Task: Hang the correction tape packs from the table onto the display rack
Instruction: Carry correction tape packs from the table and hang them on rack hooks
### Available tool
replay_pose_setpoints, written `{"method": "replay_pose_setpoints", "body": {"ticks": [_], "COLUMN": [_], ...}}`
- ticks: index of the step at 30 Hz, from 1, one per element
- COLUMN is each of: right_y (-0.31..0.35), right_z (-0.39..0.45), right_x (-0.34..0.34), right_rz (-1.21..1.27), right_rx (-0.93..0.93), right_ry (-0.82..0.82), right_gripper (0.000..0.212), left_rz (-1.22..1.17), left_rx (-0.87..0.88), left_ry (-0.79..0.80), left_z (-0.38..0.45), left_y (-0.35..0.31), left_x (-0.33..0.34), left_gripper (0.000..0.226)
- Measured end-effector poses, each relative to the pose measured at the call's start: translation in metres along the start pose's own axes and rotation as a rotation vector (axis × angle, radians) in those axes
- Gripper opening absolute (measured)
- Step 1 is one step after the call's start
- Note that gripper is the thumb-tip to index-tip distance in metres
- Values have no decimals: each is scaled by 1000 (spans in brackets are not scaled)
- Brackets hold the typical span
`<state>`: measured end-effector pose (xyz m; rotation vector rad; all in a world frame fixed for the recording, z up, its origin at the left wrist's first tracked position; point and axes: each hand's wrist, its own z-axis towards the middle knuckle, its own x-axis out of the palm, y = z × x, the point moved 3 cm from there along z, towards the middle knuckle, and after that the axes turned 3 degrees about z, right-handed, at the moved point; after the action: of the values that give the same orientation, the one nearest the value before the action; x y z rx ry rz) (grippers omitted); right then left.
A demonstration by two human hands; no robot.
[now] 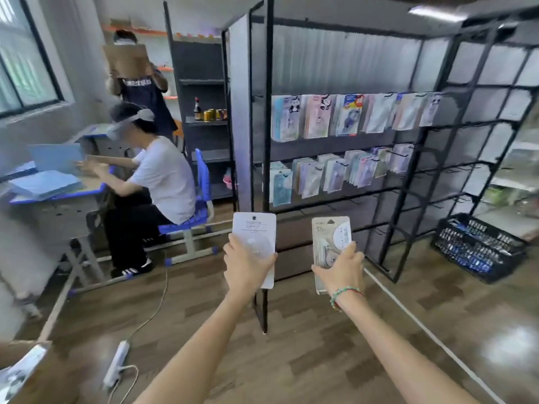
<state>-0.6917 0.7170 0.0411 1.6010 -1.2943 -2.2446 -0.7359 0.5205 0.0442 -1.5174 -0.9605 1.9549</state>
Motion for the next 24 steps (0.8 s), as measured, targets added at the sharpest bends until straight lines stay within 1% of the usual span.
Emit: {"method": "replay_pose_setpoints", "body": {"ticks": [4, 8, 11, 15, 20, 24], "right_y": [-40, -78, -109, -152, -213, -259], "right_z": [82, 155, 203, 266, 353, 428], "right_x": [-34, -65, -90, -118, -147, -175], "right_rz": [-24, -49, -70, -74, -94, -100], "right_rx": [86, 153, 213, 266, 293, 270], "right_ry": [-104, -165, -207, -257, -249, -219], "right_gripper": [105, 109, 108, 107, 109, 109], "left_rz": [-20, -61, -61, -53, -48, -50], "left_rx": [80, 138, 174, 238, 228, 181], "left_ry": [92, 162, 215, 250, 267, 230], "left_z": [39, 69, 85, 98, 111, 121], "left_y": [-63, -126, -171, -225, -284, -332], "left_x": [89, 165, 222, 294, 382, 450], "left_gripper": [96, 99, 103, 101, 99, 99]}}
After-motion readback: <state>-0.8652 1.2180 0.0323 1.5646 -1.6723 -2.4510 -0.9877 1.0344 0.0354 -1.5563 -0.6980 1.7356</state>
